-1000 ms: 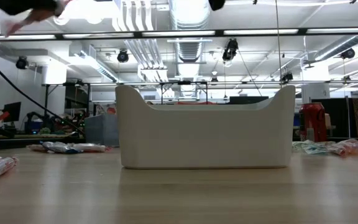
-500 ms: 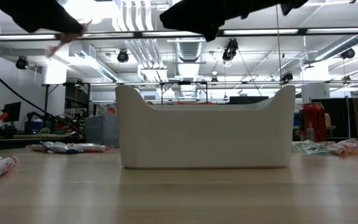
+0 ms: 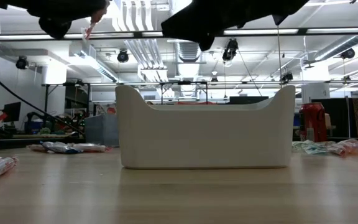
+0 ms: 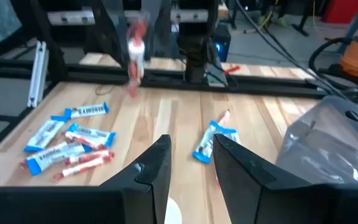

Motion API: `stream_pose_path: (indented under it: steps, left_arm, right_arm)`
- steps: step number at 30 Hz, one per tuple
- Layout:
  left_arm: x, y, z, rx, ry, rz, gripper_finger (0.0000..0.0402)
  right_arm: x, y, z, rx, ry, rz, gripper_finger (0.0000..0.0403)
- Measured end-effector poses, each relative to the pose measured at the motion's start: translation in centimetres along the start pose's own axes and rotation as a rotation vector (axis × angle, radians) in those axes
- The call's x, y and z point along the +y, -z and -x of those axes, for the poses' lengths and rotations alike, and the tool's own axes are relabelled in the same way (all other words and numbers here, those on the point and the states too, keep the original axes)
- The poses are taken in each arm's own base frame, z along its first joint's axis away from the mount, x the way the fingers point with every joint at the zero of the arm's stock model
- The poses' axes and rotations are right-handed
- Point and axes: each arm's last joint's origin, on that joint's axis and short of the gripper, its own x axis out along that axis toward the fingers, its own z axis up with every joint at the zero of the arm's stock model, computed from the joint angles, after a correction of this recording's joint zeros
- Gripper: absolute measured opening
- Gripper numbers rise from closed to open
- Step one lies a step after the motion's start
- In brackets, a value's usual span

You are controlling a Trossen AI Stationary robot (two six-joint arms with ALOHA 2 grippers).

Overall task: Sort candy
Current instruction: Put the white candy into the green bin

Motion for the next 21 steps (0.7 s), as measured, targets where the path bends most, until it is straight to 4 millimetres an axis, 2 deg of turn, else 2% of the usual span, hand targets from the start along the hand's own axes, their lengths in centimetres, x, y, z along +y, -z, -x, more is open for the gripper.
stream_pose_path:
  steps: [9, 21]
  left_arm:
    - [1.6, 0.1, -2.2, 0.032, 0.051, 0.001, 0.0014]
    - [2.4, 0.3, -4.1, -0.008, -0.01, -0.02, 0.0014]
  right_arm:
    - [0.0, 0.0, 0.0, 0.001, 0.0, -0.001, 0.0111]
    - [0.2, 0.4, -0.6, -0.021, -0.005, -0.093, 0.0168]
